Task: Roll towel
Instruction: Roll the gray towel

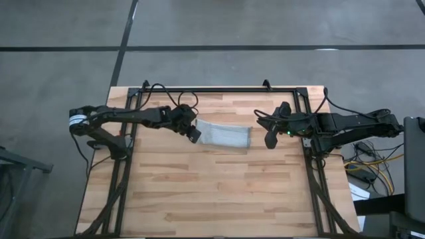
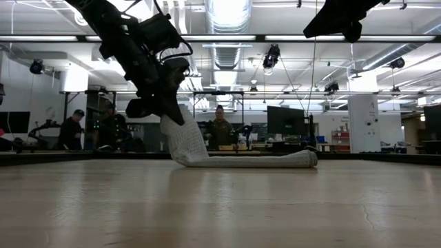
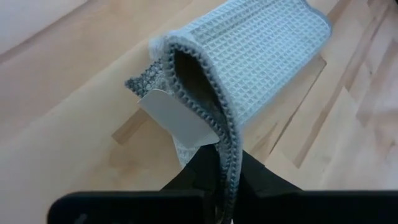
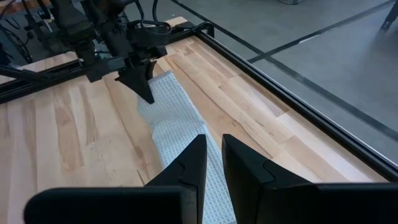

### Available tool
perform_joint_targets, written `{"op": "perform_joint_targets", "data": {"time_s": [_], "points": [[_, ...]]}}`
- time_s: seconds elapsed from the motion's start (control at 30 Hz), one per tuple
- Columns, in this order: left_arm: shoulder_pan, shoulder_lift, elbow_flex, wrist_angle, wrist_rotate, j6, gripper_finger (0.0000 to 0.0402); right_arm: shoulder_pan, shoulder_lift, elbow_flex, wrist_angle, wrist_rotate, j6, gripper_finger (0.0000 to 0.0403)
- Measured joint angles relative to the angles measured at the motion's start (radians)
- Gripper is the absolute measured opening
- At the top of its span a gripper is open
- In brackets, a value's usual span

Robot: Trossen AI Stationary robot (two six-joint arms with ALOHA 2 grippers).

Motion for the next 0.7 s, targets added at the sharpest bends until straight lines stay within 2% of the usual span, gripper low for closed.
{"op": "perform_joint_targets", "data": {"time_s": [0.17, 0.33, 0.57, 0.7], "points": [[0.0, 0.0, 0.0, -0.008, 0.027, 0.009, 0.002, 0.0, 0.0, 0.0, 0.0, 0.0, 0.0, 0.005], [0.0, 0.0, 0.0, -0.011, 0.027, 0.079, 0.0021, 0.0, 0.0, 0.0, 0.0, 0.0, 0.0, 0.005], [0.0, 0.0, 0.0, -0.022, 0.024, 0.031, 0.0021, 0.0, 0.0, 0.0, 0.0, 0.0, 0.0, 0.005], [0.0, 0.0, 0.0, -0.018, 0.002, 0.077, 0.0021, 0.0, 0.0, 0.0, 0.0, 0.0, 0.0, 0.005]]}}
